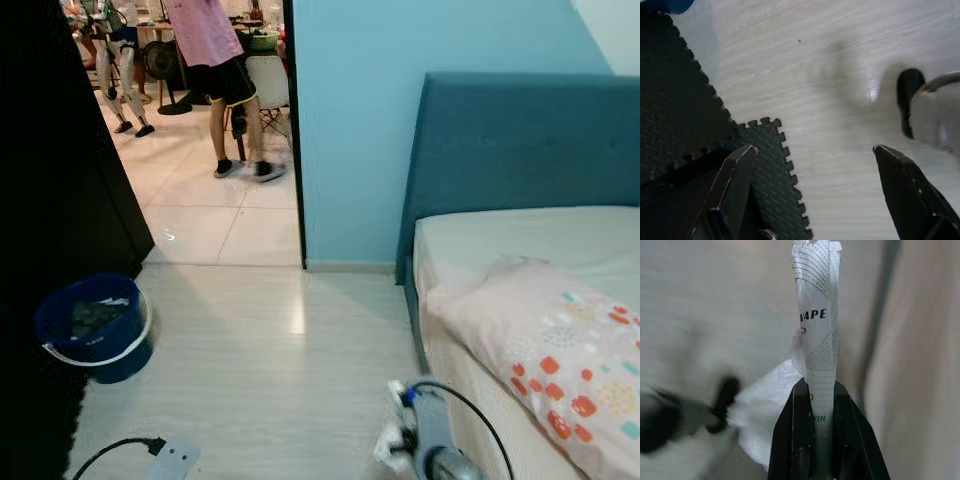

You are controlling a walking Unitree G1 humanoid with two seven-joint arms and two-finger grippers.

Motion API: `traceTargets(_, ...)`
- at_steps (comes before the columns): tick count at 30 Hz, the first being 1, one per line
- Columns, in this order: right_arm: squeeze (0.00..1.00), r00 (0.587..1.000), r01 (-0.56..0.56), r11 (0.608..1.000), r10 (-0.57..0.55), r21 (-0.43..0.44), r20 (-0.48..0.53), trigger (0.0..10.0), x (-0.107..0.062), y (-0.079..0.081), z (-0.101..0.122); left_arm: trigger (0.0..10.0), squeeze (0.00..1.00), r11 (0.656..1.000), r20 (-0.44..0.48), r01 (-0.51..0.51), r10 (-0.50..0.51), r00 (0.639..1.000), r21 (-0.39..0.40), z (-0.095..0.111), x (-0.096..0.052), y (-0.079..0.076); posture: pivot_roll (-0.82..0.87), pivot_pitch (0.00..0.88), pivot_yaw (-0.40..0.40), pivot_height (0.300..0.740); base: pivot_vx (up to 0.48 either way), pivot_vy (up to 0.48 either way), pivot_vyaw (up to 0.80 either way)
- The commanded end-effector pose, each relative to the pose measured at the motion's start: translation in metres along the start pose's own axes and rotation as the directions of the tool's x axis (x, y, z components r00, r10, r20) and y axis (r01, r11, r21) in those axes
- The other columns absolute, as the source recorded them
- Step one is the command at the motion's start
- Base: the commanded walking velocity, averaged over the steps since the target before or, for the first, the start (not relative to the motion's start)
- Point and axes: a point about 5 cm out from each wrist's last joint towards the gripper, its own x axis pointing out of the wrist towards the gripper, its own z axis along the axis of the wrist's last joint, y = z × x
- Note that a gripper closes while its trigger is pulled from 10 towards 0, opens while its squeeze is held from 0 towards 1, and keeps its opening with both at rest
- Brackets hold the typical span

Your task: Clean up the room

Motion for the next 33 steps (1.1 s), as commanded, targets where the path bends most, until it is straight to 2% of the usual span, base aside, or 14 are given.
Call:
traceTargets(1, 0.00, 1.000, 0.001, 1.000, -0.001, -0.015, -0.005, 10.0, 0.001, 0.002, 0.002, 10.0, 0.00, 1.000, 0.004, 0.003, -0.003, 1.000, -0.023, 0.003, 0.000, -0.002, 0.04, 0.000, -0.057, 0.740, 0.379, 0.000, 0.00)
traceTargets(4, 0.00, 0.999, 0.003, 1.000, -0.004, -0.024, -0.034, 10.0, -0.001, 0.001, -0.006, 10.0, 0.00, 0.999, 0.003, 0.004, -0.004, 1.000, -0.036, 0.004, 0.000, -0.003, 0.04, 0.000, -0.063, 0.740, 0.381, 0.000, 0.00)
traceTargets(9, 0.00, 0.997, -0.022, 0.999, 0.019, -0.047, -0.072, 10.0, -0.002, 0.003, -0.016, 10.0, 0.00, 0.999, -0.001, 0.011, -0.011, 1.000, -0.040, 0.002, 0.000, -0.005, 0.04, 0.000, -0.063, 0.740, 0.384, 0.000, 0.66)
traceTargets(12, 0.00, 0.997, 0.004, 0.999, -0.007, -0.039, -0.078, 10.0, -0.003, 0.001, -0.018, 10.0, 0.00, 0.999, -0.002, 0.015, -0.015, 1.000, -0.037, 0.002, 0.000, -0.005, 0.04, 0.000, -0.063, 0.740, 0.379, 0.000, 0.80)
traceTargets(21, 0.00, 0.996, 0.006, 0.999, -0.011, -0.050, -0.089, 10.0, -0.003, 0.004, -0.022, 10.0, 0.00, 0.999, -0.001, 0.014, -0.014, 1.000, -0.033, 0.002, 0.000, -0.003, 0.04, 0.000, -0.058, 0.740, 0.382, 0.000, 0.00)
traceTargets(33, 0.00, 0.995, -0.022, 0.997, 0.015, -0.072, -0.101, 10.0, -0.004, 0.005, -0.025, 10.0, 0.00, 1.000, 0.000, 0.015, -0.015, 1.000, -0.024, 0.002, 0.000, -0.003, 0.04, 0.000, -0.059, 0.740, 0.388, 0.000, 0.79)
